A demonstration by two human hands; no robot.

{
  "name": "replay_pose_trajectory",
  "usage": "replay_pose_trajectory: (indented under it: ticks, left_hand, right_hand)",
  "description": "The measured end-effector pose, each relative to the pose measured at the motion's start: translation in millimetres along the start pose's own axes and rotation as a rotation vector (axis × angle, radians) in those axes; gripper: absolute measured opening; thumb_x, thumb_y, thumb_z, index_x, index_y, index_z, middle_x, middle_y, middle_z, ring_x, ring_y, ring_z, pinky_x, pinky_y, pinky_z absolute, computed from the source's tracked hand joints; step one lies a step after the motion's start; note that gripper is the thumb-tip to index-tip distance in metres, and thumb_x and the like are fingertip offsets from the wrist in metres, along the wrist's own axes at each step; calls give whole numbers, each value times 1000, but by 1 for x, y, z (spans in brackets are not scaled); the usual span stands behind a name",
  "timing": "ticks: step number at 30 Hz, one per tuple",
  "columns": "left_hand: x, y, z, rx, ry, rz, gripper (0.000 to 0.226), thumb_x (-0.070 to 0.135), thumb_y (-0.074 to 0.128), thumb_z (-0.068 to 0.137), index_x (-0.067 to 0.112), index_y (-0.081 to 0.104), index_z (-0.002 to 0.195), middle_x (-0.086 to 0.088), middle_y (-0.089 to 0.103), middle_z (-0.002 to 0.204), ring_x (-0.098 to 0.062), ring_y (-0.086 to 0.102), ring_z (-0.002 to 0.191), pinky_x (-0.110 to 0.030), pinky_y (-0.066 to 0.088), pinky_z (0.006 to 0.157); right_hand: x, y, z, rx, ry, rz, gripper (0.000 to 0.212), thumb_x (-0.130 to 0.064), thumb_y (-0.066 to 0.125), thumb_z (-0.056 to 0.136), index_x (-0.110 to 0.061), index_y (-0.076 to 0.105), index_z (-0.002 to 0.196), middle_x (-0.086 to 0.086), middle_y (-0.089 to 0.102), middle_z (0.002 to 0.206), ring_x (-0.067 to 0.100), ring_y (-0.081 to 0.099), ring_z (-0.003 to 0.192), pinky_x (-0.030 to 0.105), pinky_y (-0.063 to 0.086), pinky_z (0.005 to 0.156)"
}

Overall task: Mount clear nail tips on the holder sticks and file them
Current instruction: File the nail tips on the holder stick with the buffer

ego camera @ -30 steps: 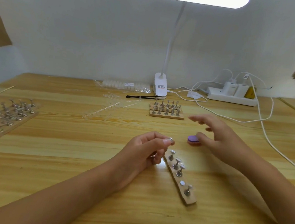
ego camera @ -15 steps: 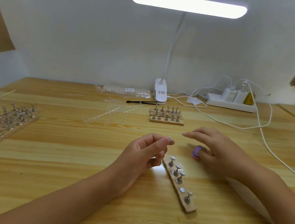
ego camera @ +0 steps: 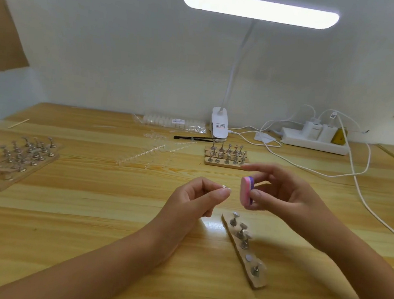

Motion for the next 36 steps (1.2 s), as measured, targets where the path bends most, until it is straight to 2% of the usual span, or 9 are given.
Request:
replay_pose_trajectory:
  ticks: [3,8,12,15,19,23,27,31,36]
  left_hand:
    - [3,1,-2,-16,20,25,14,45,74,72,32,69,73,10,51,66,-6,45,64,-20,42,69]
    - [2,0,-2,-22,24,43,12,41,72,76,31,67,72,13,51,65,-5,45,63,-19,41,68]
    - [2,0,-2,-33,32,45,14,44,72,72,31,66,72,15,53,65,-4,46,62,-17,43,67]
    - [1,2,-3,-46,36,49,14,47,70,70,34,66,69,16,53,64,-3,45,62,-18,43,67]
    - [2,2,-3,-26,30,42,18,50,71,68,33,66,67,12,52,64,-9,47,67,-25,42,73]
    - [2,1,-2,-21,23,36,18,50,71,68,32,66,68,11,49,63,-6,45,63,-24,41,72]
    - [1,2,-3,-26,19,45,19,50,71,69,31,65,68,8,52,66,-11,45,68,-28,42,75]
    - [2,2,-3,-32,22,48,16,49,70,69,33,67,67,11,49,64,-8,43,64,-25,41,71]
    - [1,4,-4,-33,14,45,18,50,70,70,33,67,69,10,53,64,-13,46,71,-31,42,78]
  right_hand:
    - [-8,19,-4,-44,-19,75,31,-15,67,81,-21,71,111,5,72,98,19,72,89,24,57,77]
    - [-12,21,-5,57,-18,99,31,-19,67,80,-17,68,111,2,73,92,13,70,81,22,56,74]
    - [-11,20,-4,-24,45,104,31,-20,69,80,-17,66,111,5,73,95,18,72,86,23,57,75]
    - [-11,14,-3,48,39,130,31,-22,71,77,-19,67,108,4,73,95,20,73,88,23,57,76]
    - [-12,22,-5,-89,79,127,30,-19,73,78,-17,67,107,9,73,98,23,73,90,25,57,79]
    - [-12,20,-4,63,40,159,35,-20,72,75,-15,64,110,4,73,95,20,73,88,22,57,76]
    - [-11,24,-5,-36,78,180,42,-16,74,75,-11,56,113,14,71,96,29,73,89,29,58,78]
    - [-10,20,-3,82,50,184,34,-18,74,74,-11,58,104,9,72,92,24,73,87,26,58,76]
    - [-9,24,-4,-53,97,159,34,-16,76,75,-8,57,103,18,70,96,29,73,90,28,58,77]
Point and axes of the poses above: each hand's wrist, its own z-axis towards the middle knuckle, its own y-axis out of the palm, x = y × z, the point moved 3 cm from there along z, towards the middle knuckle
